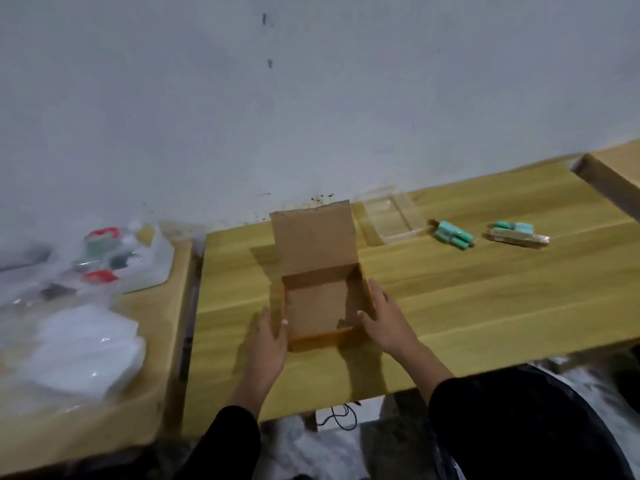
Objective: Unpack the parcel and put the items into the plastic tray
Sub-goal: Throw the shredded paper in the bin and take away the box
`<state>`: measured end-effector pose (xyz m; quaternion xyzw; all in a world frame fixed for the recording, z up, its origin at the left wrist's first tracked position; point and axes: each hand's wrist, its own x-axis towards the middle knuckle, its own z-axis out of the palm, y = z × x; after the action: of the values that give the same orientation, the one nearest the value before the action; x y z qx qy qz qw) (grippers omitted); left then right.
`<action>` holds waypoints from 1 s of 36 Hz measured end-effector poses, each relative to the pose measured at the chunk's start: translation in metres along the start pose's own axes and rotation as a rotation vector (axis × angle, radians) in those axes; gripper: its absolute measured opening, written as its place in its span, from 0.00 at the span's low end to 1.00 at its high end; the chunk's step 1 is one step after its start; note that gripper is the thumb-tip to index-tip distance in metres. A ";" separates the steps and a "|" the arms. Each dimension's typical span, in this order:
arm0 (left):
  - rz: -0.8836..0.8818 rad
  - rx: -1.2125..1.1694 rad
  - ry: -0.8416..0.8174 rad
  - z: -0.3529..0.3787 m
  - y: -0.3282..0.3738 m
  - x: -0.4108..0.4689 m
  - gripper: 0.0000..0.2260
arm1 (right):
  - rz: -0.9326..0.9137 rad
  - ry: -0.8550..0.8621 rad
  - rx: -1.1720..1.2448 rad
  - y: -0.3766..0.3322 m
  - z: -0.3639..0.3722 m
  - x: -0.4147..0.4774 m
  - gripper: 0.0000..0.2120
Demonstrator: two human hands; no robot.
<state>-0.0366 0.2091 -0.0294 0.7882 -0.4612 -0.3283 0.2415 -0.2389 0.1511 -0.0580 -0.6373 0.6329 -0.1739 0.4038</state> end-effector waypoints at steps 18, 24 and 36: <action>0.378 0.056 -0.415 0.149 0.155 -0.037 0.21 | 0.372 0.534 0.184 0.109 -0.164 -0.110 0.21; 0.574 0.123 -0.621 0.240 0.197 -0.106 0.21 | 0.643 0.816 0.104 0.180 -0.201 -0.203 0.21; 0.638 0.334 -0.919 0.341 0.110 -0.175 0.22 | 0.983 0.805 0.208 0.283 -0.117 -0.295 0.19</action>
<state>-0.4144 0.2872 -0.1309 0.4143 -0.7787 -0.4706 -0.0239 -0.5541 0.4317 -0.1091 -0.1153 0.9329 -0.2545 0.2270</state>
